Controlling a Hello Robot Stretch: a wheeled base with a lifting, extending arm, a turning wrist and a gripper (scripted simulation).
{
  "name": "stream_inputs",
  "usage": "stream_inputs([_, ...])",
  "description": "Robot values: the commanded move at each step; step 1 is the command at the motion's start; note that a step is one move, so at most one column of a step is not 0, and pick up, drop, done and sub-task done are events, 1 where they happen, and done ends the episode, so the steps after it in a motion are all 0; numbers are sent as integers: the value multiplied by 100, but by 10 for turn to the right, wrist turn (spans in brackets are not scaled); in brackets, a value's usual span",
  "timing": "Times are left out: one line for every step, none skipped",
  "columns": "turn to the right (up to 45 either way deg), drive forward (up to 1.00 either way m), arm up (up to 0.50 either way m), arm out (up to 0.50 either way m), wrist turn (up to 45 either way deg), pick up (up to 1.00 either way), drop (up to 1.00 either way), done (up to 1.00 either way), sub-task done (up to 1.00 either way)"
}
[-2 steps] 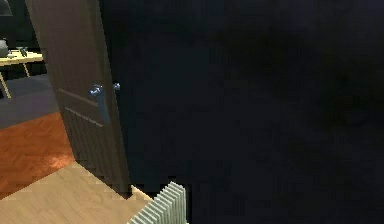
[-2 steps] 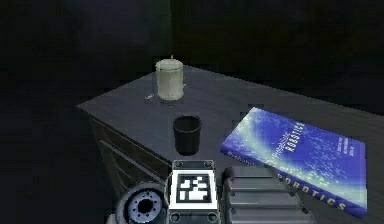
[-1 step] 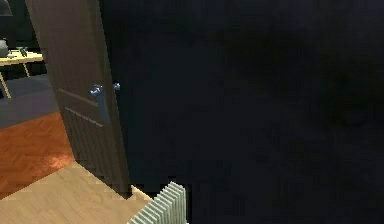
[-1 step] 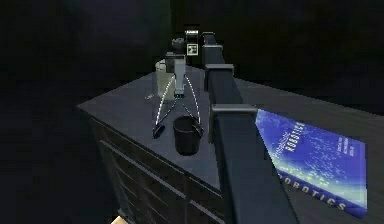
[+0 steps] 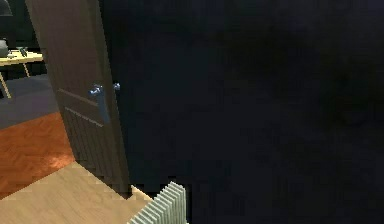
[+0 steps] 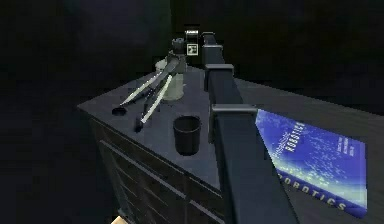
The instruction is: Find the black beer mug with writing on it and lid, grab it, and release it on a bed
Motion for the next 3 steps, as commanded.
stream_inputs([0, 0, 0, 0, 450, 0, 0, 0, 0])
stream_inputs([0, 0, 0, 0, 450, 0, 0, 0, 0])
stream_inputs([0, 0, 0, 0, 240, 0, 0, 0, 0])
